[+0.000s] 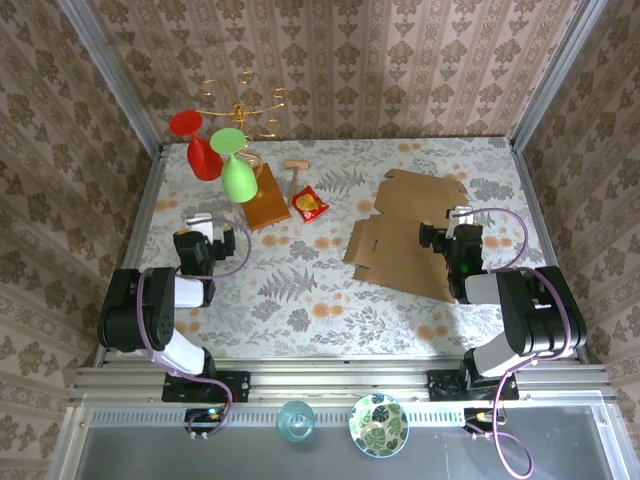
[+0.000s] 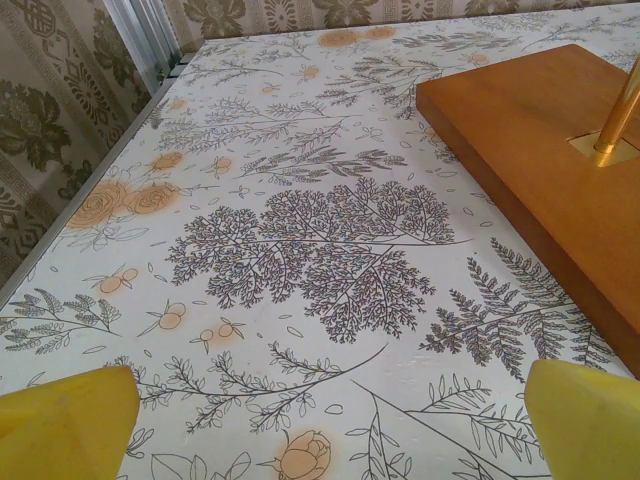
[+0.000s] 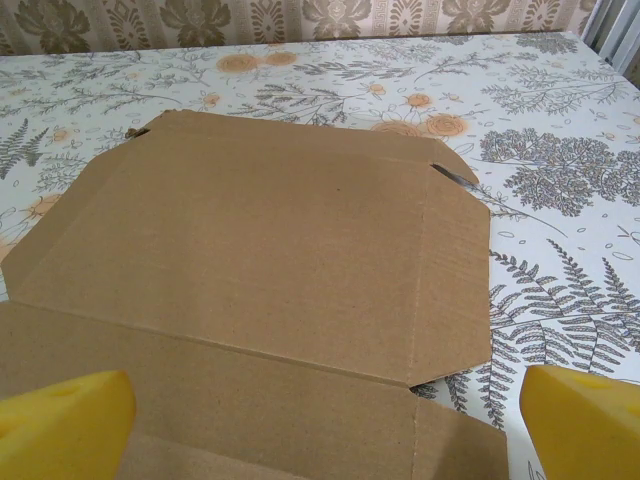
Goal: Fold the paper box
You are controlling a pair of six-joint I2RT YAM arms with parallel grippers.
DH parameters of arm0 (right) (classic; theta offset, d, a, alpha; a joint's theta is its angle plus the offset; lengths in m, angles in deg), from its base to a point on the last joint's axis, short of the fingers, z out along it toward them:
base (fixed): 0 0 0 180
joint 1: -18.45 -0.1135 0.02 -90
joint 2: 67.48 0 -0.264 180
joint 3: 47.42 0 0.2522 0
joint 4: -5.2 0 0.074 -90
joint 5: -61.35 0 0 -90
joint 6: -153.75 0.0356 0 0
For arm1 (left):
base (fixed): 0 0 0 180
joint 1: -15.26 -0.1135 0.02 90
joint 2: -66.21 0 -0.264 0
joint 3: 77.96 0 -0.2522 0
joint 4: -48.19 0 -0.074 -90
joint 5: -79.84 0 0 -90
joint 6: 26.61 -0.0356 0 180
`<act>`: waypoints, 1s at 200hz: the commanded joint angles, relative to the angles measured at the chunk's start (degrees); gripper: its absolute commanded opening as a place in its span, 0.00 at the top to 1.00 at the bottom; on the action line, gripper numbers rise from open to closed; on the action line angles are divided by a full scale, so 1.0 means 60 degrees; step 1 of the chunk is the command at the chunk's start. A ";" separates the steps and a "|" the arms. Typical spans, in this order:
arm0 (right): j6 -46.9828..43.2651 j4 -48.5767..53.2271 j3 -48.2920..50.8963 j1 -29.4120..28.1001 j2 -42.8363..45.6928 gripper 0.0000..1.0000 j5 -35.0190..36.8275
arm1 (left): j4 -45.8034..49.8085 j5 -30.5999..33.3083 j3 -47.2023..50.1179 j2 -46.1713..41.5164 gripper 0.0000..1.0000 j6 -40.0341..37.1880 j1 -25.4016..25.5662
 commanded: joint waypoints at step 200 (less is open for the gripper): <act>0.4267 0.9676 -0.4935 -0.1419 0.4420 0.00 0.3200 | 0.9029 0.3504 -0.3785 -0.4285 0.00 0.4315 0.2873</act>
